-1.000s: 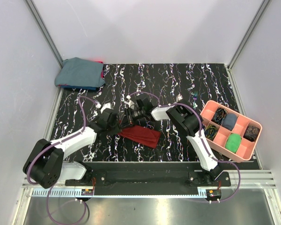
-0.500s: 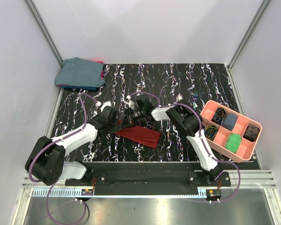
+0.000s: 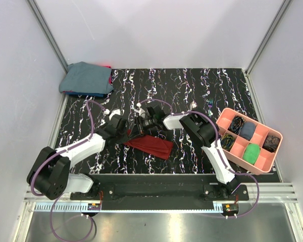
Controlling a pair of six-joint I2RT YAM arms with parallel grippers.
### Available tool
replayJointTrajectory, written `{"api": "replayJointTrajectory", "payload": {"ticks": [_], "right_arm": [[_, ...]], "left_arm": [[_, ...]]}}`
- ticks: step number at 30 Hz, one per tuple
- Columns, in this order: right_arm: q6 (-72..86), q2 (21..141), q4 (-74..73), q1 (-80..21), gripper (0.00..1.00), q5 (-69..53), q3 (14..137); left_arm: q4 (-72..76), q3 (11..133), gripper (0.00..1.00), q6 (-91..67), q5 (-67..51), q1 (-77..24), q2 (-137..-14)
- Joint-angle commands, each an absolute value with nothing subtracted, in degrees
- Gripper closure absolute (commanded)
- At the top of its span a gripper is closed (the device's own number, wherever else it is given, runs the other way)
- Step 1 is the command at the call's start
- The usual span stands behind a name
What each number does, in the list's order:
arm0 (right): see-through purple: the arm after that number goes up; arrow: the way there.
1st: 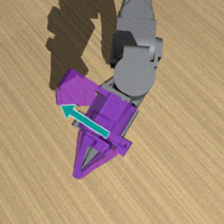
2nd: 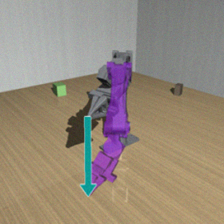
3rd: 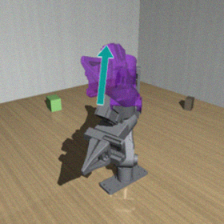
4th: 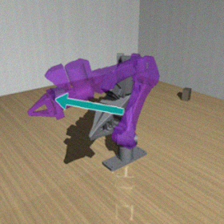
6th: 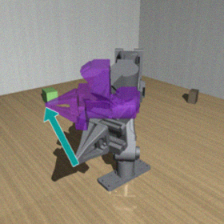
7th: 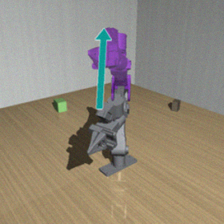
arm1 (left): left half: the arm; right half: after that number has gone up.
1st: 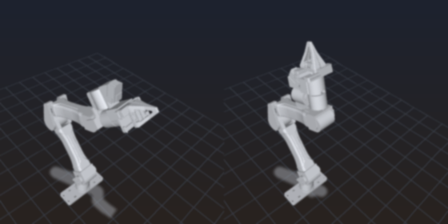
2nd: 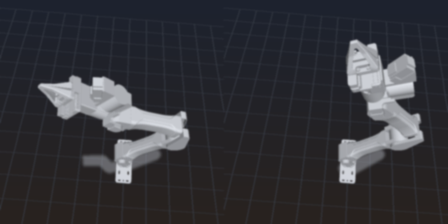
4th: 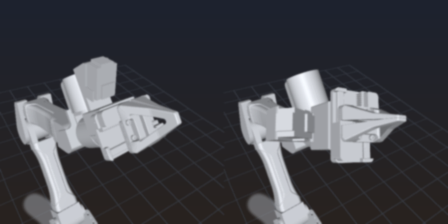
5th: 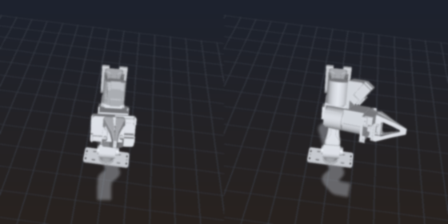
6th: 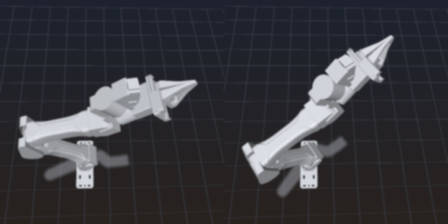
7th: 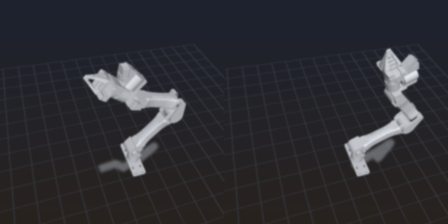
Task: Fold the napkin into a case and place the utensils inside
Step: Stuff the top corner of the smaller-rectangle-folded napkin into the folded napkin.
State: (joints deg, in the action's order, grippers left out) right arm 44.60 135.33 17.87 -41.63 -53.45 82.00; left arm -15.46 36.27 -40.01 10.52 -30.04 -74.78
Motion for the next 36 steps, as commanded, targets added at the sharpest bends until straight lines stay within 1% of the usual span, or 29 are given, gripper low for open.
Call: {"api": "replayJointTrajectory", "payload": {"ticks": [1,13,17,21,36], "right_arm": [[42.63,131.05,12.75,-41.05,0.77,-53.44,83.23],[39.46,130.69,6.77,-39.11,0.77,-53.09,87.62],[38.32,133.24,3.35,-39.02,0.77,-53.0,92.01],[38.76,135.79,2.9,-39.2,0.77,-53.26,94.48],[40.43,137.02,5.8,-42.18,0.78,-53.52,92.37]], "left_arm": [[-12.66,36.12,1.0,-38.76,10.55,-29.88,-73.04],[-11.87,35.42,1.0,-39.02,10.11,-29.88,-73.39],[-11.87,35.59,1.0,-38.94,10.02,-29.88,-72.95],[-11.95,35.77,1.0,-38.85,10.19,-29.88,-72.86],[-10.81,36.21,1.0,-40.34,12.39,-30.06,-72.42]]}}
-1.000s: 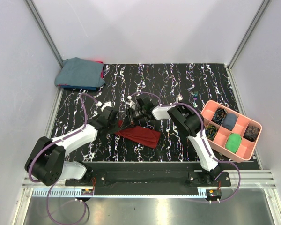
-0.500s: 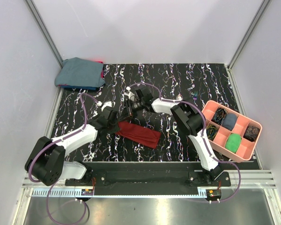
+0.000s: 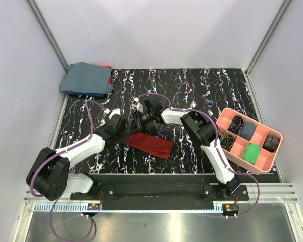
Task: Fold the napkin into a case and place the utensils inside
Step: Stuff the top corner of the smaller-rectangle-folded napkin into the folded napkin.
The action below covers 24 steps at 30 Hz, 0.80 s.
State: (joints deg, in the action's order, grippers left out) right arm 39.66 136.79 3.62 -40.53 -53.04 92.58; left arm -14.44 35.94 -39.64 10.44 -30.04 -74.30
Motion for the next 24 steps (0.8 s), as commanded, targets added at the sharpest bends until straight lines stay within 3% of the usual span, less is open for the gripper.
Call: {"api": "replayJointTrajectory", "payload": {"ticks": [1,10,24], "right_arm": [[40.52,137.02,5.89,-42.36,0.78,-53.7,92.29],[43.77,135.88,11.94,-46.05,0.78,-55.37,87.81],[57.03,135.7,33.12,-48.95,0.78,-55.55,73.92]], "left_arm": [[-10.81,36.3,1.0,-40.34,12.91,-30.06,-72.33],[-9.58,37.44,1.0,-40.6,17.22,-30.76,-73.3],[-8.96,35.77,1.0,-42.1,21.53,-31.38,-73.65]]}}
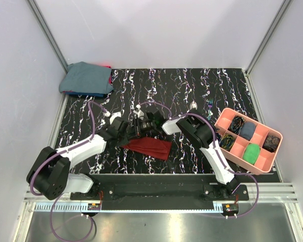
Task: Fold the napkin into a case and place the utensils inside
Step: Stuff the top corner of the smaller-rectangle-folded napkin into the folded napkin.
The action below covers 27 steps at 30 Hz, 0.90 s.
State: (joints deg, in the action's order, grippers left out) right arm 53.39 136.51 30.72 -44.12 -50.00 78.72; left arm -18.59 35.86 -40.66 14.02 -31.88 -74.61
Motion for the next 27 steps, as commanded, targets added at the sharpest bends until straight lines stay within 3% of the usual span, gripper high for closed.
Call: {"api": "replayJointTrajectory", "payload": {"ticks": [1,18,27], "right_arm": [[57.3,135.96,34.0,-48.96,0.78,-55.46,73.74],[56.17,133.07,27.71,-46.49,0.79,-50.8,73.74],[50.54,134.11,23.03,-48.25,0.78,-52.38,78.65]], "left_arm": [[-8.96,35.6,1.0,-42.45,21.62,-31.46,-72.78],[-8.01,28.92,1.0,-45.36,26.72,-34.1,-61.97],[-5.19,30.24,1.0,-45.97,23.12,-34.28,-67.41]]}}
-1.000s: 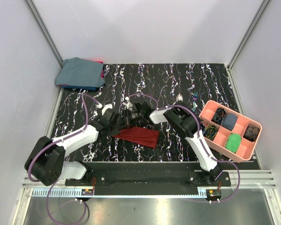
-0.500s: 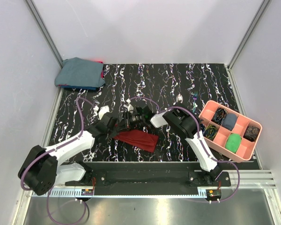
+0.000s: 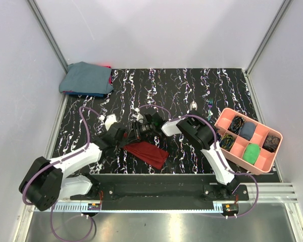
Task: Fold the napkin into a case and place the utensils inside
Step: Stuff the top corner of the smaller-rectangle-folded napkin into the folded napkin.
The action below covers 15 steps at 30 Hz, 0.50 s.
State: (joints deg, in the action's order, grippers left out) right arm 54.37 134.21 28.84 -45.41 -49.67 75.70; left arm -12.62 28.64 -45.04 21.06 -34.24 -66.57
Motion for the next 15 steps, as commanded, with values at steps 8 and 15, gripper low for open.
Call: {"api": "replayJointTrajectory", "payload": {"ticks": [8,15], "right_arm": [[54.76,134.21,27.07,-47.12,0.77,-52.47,79.55],[51.86,125.96,24.44,-42.37,0.71,-51.42,73.65]], "left_arm": [[-7.56,29.09,1.0,-44.21,24.96,-34.19,-62.94],[-3.43,26.46,1.0,-40.7,21.72,-34.19,-62.05]]}}
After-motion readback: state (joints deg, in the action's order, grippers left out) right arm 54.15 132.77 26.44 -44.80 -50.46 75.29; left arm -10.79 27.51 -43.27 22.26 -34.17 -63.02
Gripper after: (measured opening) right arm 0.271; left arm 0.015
